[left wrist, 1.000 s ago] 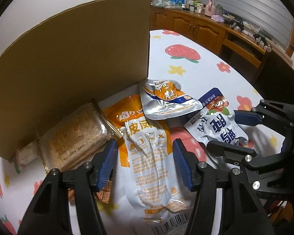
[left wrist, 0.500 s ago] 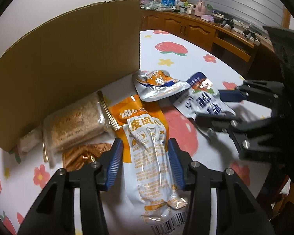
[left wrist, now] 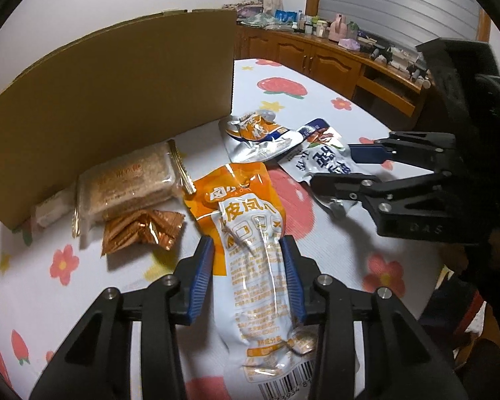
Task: Organize snacks
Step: 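Grasp the orange-white long pouch with the left tool while the right tool grasps the white-blue pouch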
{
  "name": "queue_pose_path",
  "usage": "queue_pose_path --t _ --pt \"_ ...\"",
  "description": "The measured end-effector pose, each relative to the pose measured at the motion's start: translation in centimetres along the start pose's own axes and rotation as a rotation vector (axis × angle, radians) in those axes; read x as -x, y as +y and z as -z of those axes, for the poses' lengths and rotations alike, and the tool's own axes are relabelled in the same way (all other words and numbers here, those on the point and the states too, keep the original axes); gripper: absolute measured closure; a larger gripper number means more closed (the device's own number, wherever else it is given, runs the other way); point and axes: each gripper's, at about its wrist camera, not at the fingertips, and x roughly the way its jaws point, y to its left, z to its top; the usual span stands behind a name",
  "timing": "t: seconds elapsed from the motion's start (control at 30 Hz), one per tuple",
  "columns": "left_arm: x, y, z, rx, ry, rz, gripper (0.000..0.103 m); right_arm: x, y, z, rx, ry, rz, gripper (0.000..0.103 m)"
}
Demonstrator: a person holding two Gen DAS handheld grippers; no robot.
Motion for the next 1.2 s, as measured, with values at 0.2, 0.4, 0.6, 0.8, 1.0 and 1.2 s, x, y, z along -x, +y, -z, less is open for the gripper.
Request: queue_pose_path --t 0.2,0.4,0.6,0.8,1.0,1.2 --pt "1.2 0.0 0.3 0.028 -0.034 0.020 0.063 0.1 0.1 -0.1 0.005 0.005 0.004 0.055" --pt "2.1 -0.3 0.3 0.027 -0.060 0.026 0.063 0.8 0.4 0.2 0.011 -0.008 0.018 0.059" --pt "2.8 -0.6 -0.3 0.027 -0.091 0.036 0.063 1.6 0.7 1.0 0.018 -0.021 0.029 0.061" --pt "3.5 -0.6 -1.1 0.025 -0.118 0.033 0.062 2.8 0.7 1.1 0.018 -0.037 0.029 0.067" --pt "3.6 -0.3 -1.5 0.028 -0.131 0.020 0.062 3.9 0.8 0.6 0.008 -0.070 0.004 0.085" --pt "3.7 -0.1 -1.5 0.037 -0.140 0.013 0.062 4.4 1.9 -0.1 0.030 -0.082 0.003 0.093"
